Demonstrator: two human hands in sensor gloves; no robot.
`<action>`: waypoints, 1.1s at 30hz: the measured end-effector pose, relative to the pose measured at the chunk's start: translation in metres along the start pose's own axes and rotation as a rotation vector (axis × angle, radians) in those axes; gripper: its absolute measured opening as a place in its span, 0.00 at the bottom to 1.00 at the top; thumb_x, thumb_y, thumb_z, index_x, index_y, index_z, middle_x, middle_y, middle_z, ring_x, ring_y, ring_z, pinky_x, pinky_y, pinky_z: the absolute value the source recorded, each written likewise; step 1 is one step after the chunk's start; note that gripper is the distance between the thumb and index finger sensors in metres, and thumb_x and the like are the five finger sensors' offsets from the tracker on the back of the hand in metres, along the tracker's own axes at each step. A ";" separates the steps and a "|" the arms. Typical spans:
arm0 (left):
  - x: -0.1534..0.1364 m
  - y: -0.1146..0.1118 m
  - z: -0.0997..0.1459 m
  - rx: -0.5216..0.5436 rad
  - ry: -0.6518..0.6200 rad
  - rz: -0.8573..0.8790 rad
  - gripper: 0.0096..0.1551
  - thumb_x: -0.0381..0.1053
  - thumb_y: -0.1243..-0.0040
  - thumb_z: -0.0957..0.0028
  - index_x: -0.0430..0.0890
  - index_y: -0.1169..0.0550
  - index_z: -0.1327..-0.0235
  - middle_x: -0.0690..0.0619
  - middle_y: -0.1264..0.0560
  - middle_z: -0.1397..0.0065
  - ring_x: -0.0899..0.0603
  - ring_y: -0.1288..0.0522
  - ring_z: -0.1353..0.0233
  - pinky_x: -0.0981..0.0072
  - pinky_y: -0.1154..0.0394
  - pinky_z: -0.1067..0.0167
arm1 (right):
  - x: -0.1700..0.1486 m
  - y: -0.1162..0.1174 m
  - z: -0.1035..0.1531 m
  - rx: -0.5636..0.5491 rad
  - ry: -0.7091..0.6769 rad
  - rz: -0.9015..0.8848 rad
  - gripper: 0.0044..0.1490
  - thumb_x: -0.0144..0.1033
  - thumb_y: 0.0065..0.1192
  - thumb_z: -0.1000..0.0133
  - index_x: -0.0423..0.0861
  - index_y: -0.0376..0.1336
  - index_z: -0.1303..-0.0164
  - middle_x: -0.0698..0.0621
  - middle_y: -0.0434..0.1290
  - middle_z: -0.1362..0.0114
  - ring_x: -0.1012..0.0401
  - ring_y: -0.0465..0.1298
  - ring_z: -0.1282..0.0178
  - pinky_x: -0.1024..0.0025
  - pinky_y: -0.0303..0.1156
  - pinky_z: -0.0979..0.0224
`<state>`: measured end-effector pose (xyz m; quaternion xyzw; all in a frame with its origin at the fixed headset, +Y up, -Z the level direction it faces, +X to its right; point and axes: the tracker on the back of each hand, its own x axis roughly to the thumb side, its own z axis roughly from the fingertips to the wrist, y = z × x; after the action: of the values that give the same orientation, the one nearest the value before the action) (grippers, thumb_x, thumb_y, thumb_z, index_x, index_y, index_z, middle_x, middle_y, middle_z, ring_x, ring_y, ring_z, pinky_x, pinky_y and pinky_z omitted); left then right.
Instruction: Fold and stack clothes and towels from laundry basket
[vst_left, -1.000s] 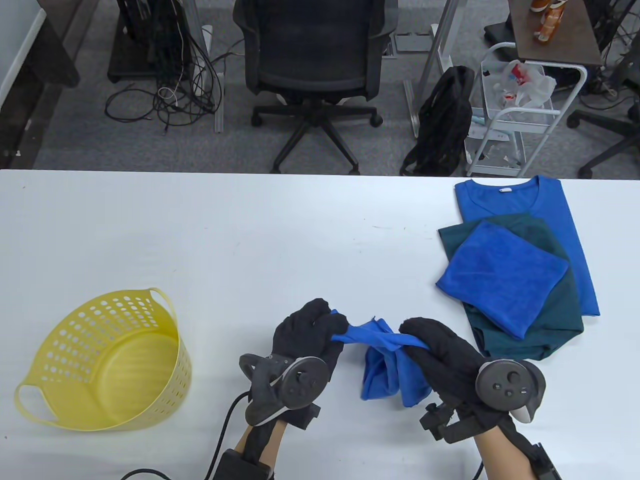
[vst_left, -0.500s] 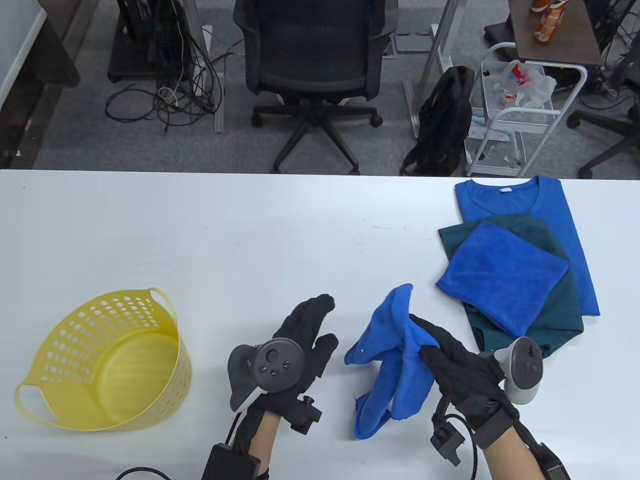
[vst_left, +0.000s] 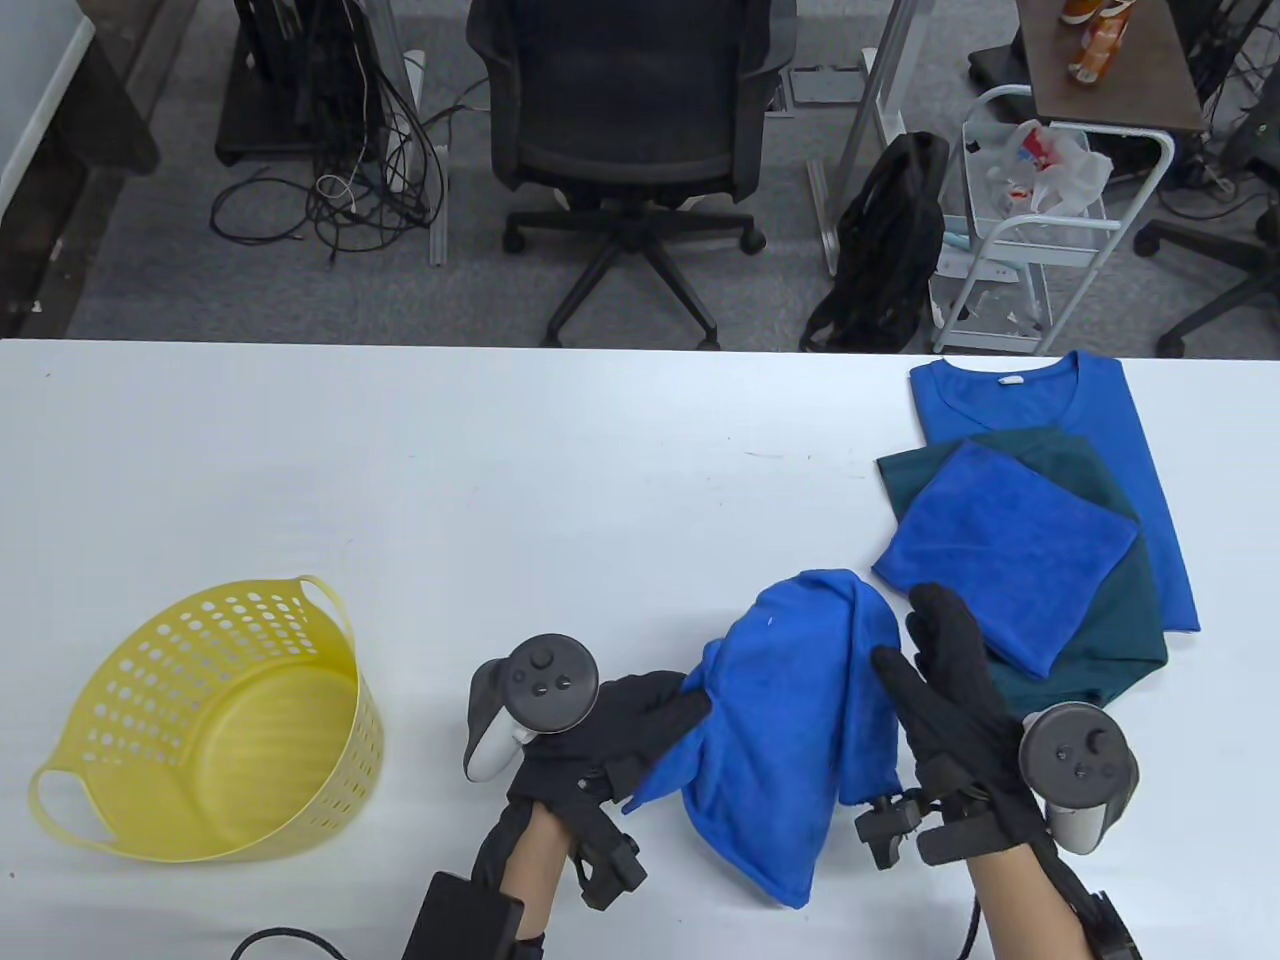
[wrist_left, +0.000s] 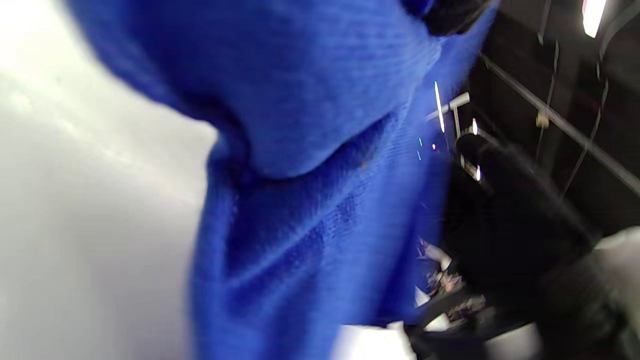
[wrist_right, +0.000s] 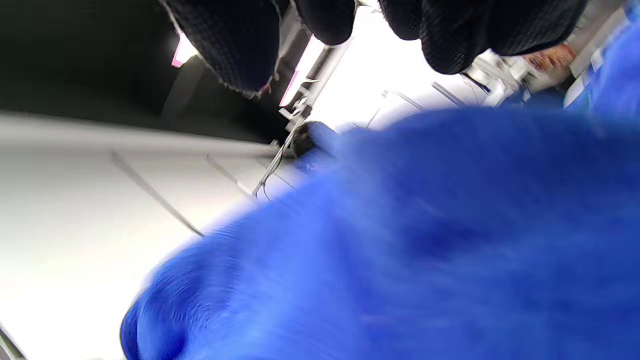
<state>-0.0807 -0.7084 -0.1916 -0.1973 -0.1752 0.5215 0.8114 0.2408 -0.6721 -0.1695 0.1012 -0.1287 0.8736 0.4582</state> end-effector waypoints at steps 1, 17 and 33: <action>0.000 -0.002 0.001 0.014 0.010 0.041 0.32 0.63 0.55 0.29 0.42 0.23 0.29 0.47 0.13 0.39 0.47 0.11 0.47 0.57 0.16 0.46 | 0.008 0.005 0.003 0.038 -0.043 -0.018 0.43 0.37 0.62 0.33 0.33 0.49 0.14 0.18 0.45 0.17 0.27 0.59 0.25 0.28 0.59 0.30; 0.008 -0.008 0.002 0.073 -0.021 0.155 0.29 0.48 0.42 0.32 0.37 0.30 0.21 0.40 0.19 0.29 0.46 0.11 0.40 0.62 0.13 0.42 | 0.039 0.061 0.020 0.314 -0.150 0.039 0.25 0.33 0.59 0.34 0.37 0.64 0.30 0.28 0.60 0.19 0.35 0.69 0.28 0.34 0.68 0.32; 0.069 0.008 0.036 0.284 -0.120 -0.683 0.63 0.64 0.33 0.45 0.39 0.49 0.06 0.27 0.46 0.08 0.23 0.38 0.14 0.27 0.34 0.27 | 0.038 0.026 0.007 0.381 -0.111 -0.242 0.25 0.38 0.58 0.32 0.38 0.67 0.29 0.24 0.57 0.17 0.31 0.65 0.26 0.30 0.63 0.30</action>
<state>-0.0775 -0.6372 -0.1590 0.0180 -0.2038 0.2506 0.9462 0.1986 -0.6593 -0.1555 0.2484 0.0266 0.8140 0.5244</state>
